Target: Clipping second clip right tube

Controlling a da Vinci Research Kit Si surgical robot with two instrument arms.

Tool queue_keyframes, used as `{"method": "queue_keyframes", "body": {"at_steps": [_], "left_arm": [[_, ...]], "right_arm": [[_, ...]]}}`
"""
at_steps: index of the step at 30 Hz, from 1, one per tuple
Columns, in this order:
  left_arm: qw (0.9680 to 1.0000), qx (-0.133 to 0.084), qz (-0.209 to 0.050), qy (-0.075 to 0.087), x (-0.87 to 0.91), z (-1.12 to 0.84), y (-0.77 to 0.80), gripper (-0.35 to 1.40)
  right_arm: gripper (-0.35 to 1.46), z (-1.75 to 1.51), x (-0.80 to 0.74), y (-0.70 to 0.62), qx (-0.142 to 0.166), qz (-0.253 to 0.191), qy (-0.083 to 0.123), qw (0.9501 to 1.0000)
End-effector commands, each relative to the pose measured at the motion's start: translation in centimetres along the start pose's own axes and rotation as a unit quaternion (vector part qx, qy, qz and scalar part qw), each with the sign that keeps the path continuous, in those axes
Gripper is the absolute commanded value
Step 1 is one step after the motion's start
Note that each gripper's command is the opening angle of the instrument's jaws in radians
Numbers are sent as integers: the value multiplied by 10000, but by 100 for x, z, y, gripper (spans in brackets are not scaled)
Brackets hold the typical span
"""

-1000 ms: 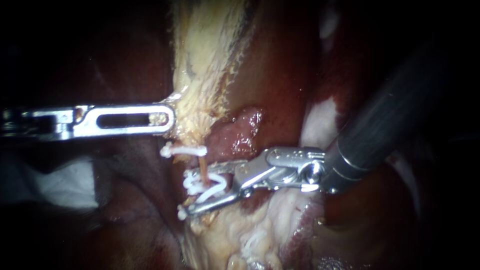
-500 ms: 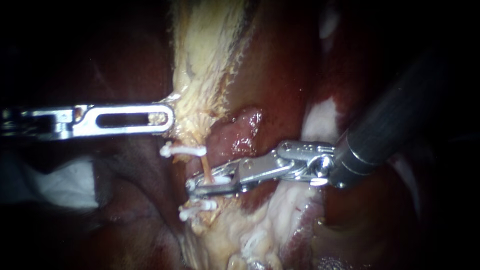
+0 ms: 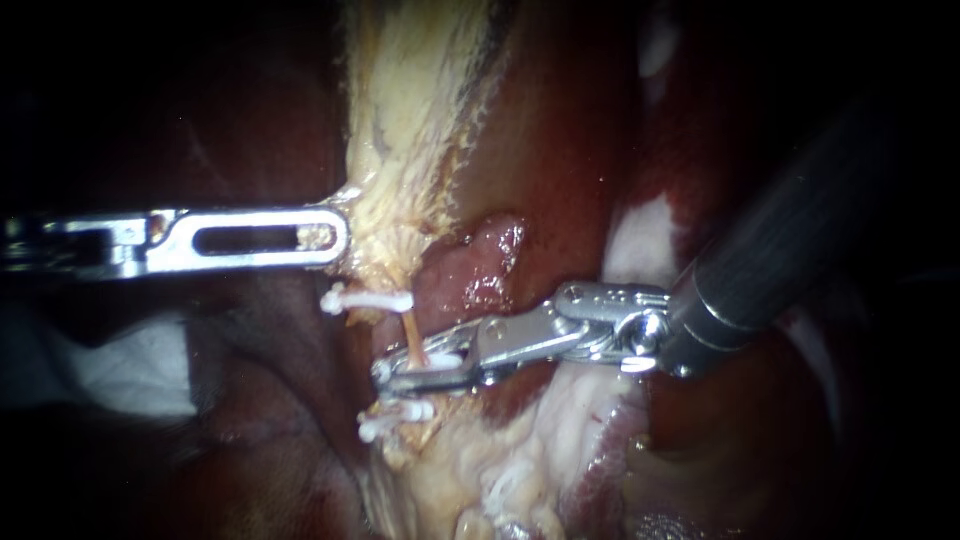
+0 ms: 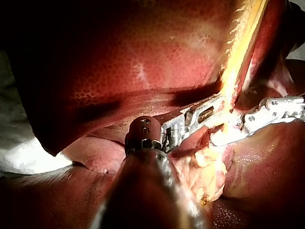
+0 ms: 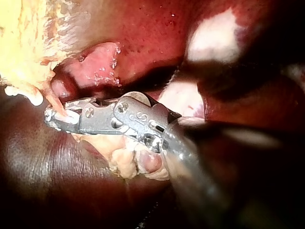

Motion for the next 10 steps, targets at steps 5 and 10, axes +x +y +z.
{"method": "queue_keyframes", "body": {"at_steps": [5,10], "left_arm": [[10000,0,0,0,0,0,0,-35],[10000,-1,0,-1,0,0,1,-35]], "right_arm": [[-35,0,0,0,3,8,0,10000],[-35,-1,0,0,4,8,0,10000]]}}
